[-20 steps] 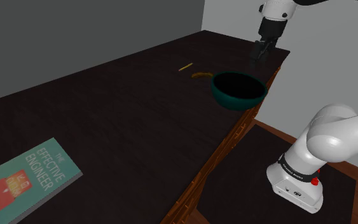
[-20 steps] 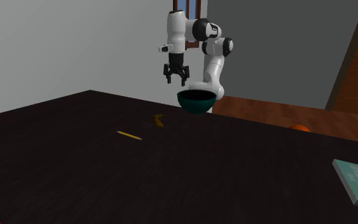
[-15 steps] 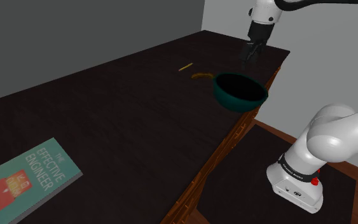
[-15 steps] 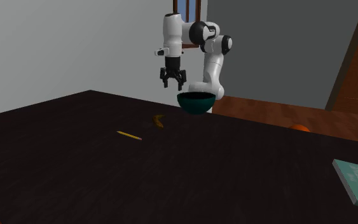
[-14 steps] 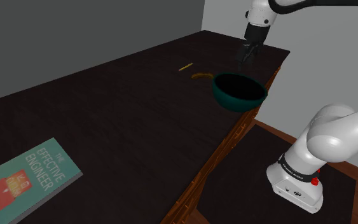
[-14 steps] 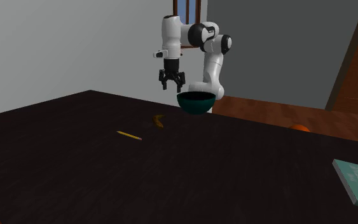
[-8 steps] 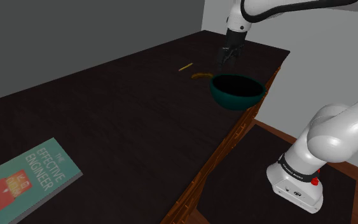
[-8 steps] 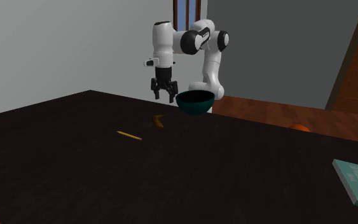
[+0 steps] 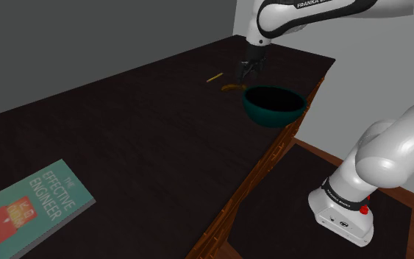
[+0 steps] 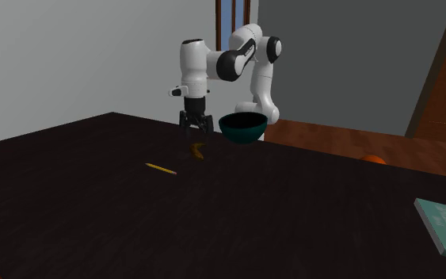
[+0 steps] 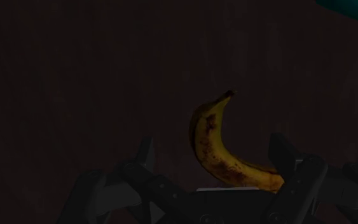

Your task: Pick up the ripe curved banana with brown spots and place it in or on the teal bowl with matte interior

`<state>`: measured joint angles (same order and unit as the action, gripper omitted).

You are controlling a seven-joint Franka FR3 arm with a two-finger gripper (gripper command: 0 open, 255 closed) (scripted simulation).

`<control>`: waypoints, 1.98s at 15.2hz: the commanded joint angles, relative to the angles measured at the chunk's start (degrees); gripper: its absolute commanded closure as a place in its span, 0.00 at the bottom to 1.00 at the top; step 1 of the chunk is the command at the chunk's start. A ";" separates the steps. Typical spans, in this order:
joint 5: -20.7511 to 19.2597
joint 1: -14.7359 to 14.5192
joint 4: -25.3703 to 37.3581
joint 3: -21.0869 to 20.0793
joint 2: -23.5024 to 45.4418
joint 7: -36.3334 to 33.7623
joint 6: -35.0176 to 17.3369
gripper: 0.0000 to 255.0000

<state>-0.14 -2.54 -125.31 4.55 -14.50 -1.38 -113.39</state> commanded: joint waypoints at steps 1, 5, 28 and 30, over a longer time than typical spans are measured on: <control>0.06 -0.01 -0.85 0.03 0.66 0.04 -1.55 0.00; 0.12 -0.02 -2.83 0.06 1.47 0.09 -4.34 0.00; 0.05 -0.04 0.82 -0.01 0.44 -0.03 0.34 1.00; 0.03 -0.04 2.13 -0.03 0.19 -0.06 1.90 1.00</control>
<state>-0.07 -2.62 -123.61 4.48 -13.90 -1.51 -112.36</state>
